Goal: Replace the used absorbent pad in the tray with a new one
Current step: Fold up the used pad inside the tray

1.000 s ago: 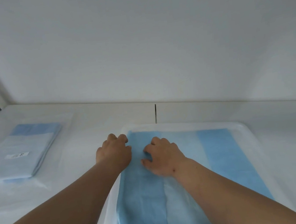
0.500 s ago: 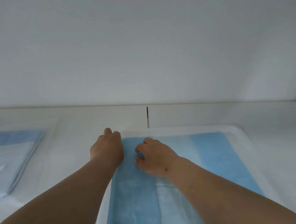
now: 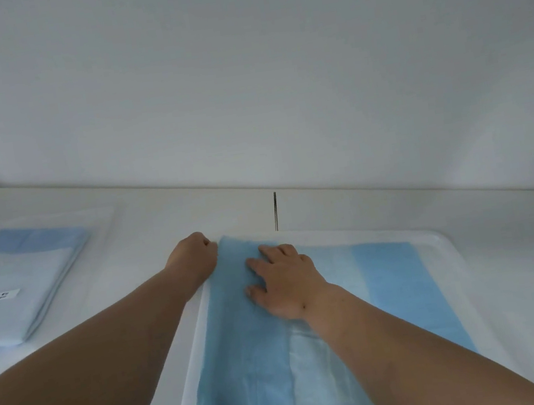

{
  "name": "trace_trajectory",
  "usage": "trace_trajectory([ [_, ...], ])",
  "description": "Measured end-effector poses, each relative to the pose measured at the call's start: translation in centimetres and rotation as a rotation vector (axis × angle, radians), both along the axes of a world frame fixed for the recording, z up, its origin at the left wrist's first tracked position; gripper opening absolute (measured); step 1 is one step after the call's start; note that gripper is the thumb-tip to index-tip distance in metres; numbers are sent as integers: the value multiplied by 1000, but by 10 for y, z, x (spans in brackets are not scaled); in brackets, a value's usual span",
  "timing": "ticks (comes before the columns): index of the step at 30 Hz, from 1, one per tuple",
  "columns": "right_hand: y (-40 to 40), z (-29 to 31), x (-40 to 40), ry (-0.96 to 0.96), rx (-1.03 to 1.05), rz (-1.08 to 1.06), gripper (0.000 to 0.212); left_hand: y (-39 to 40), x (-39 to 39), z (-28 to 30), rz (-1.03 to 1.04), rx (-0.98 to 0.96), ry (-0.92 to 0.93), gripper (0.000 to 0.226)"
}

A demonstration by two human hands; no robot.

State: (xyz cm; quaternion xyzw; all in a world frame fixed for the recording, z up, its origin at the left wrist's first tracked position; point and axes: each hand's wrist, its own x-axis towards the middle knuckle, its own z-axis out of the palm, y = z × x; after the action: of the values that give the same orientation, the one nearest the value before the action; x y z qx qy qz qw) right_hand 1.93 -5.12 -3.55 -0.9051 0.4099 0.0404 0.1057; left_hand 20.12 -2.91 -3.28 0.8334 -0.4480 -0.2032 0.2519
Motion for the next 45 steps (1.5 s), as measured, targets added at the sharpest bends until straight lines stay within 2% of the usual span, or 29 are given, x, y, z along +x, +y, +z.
trace_trajectory([
  [5,1,-4,3,26,1,-24,60,11,-4,5,-85,42,-159,10],
  [8,3,-2,4,-13,10,-30,57,12,-6,10,-74,52,-188,9],
  [16,7,6,-4,-338,-6,-147,42,12,-26,38,-111,60,-247,14],
  [20,5,16,-12,-513,209,-297,34,17,-44,51,-115,16,-78,13],
  [23,1,24,-23,-683,418,-457,23,17,-61,62,-115,-27,67,24],
  [27,-2,33,-49,-852,687,-627,19,14,-90,77,-70,-47,405,36],
  [30,-5,40,-68,-942,855,-699,26,11,-108,82,-57,-42,609,37],
  [35,-3,39,-95,-893,1054,-756,56,8,-134,77,-65,-15,781,29],
  [39,1,31,-111,-798,1052,-768,48,6,-152,66,-181,55,709,27],
  [43,6,31,-117,-702,985,-740,38,12,-157,51,-276,119,649,42],
  [45,7,33,-118,-673,948,-723,20,17,-158,48,-304,108,599,46],
])
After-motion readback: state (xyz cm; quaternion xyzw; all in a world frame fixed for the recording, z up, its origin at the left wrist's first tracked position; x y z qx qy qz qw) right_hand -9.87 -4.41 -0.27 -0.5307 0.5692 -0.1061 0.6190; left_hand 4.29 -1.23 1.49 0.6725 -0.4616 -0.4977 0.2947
